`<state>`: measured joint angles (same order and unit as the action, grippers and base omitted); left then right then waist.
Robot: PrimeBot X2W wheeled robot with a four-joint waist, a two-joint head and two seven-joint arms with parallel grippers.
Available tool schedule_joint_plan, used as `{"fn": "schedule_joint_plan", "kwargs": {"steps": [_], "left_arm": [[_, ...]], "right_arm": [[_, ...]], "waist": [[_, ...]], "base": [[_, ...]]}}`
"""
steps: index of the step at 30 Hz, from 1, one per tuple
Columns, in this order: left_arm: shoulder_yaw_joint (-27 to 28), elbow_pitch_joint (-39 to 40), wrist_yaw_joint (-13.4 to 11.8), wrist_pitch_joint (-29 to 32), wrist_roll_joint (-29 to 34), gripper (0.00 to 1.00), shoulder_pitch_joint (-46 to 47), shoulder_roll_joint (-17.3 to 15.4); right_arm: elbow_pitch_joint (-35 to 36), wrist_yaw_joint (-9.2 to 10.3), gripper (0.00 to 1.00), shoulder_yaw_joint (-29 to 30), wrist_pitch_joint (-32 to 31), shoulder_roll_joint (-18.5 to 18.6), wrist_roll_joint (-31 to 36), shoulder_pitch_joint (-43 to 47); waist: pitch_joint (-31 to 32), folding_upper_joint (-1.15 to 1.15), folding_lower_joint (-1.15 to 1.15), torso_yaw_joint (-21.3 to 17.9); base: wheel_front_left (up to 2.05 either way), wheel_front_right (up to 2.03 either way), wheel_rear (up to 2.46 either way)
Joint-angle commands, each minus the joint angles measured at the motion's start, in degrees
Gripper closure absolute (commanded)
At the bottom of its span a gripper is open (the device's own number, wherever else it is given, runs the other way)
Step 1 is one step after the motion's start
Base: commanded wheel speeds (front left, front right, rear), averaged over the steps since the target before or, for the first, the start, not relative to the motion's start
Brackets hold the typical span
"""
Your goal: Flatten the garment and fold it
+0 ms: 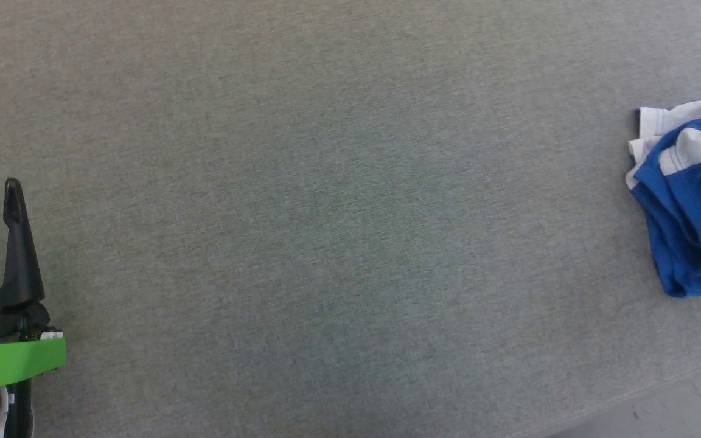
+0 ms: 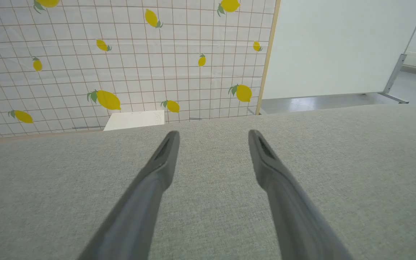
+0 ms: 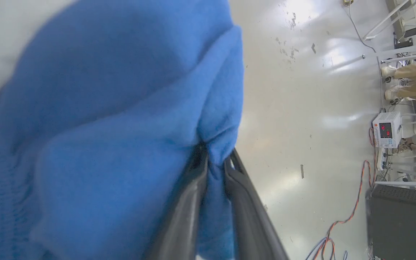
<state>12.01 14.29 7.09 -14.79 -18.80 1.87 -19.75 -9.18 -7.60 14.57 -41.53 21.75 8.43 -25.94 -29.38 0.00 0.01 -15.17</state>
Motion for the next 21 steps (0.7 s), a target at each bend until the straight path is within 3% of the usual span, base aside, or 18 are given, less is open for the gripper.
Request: {"fn": "schedule_joint_plan", "kwargs": {"steps": [1,5,9,16,21], "left_arm": [[0.3,-0.3,0.4,-0.2,0.1,0.00,1.0,0.0],[0.0,-1.0,0.4,-0.2,0.5,0.00,1.2,1.0],[0.1,-1.9,0.4,-0.2,1.2,0.00,1.0,2.5],[0.7,-4.4,0.4,-0.2,3.0,0.00,-0.3,6.4],[0.4,-6.0,0.4,-0.2,4.7,0.00,-1.3,8.3]], "right_arm": [[0.6,0.11,0.00,1.1,0.8,-0.4,1.1,0.1],[1.9,0.11,0.00,4.5,4.3,-0.8,1.8,-0.5],[3.1,0.11,0.00,7.3,12.5,-2.9,0.0,-3.3],[4.5,0.11,0.00,-0.4,27.1,-5.4,-6.1,-7.6],[6.0,0.11,0.00,-5.1,34.7,-12.3,-11.0,-8.6]], "waist": [[-0.1,0.00,-0.01,0.7],[1.9,0.00,-0.01,0.9],[5.0,0.00,-0.01,1.0],[12.9,0.00,-0.01,2.5],[17.4,0.00,-0.01,4.0]], "base": [[0.00,0.00,0.00],[0.00,0.00,0.00],[0.00,0.00,0.00],[0.00,0.00,0.00],[0.00,0.00,0.00]]}}
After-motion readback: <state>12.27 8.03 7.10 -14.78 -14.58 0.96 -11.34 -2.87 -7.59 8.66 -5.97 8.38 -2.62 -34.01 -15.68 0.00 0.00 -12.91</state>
